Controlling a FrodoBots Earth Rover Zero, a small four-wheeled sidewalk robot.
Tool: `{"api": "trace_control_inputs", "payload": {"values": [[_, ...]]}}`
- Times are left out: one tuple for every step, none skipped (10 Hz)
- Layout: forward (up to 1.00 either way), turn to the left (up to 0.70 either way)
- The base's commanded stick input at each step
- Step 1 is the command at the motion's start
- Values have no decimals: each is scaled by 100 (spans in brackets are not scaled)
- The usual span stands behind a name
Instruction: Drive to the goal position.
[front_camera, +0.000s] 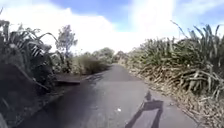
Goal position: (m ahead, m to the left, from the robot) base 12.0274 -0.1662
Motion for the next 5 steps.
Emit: {"api": "trace_control_inputs", "payload": {"values": [[85, -34], [85, -34], [85, -34], [85, -34], [85, -19]]}}
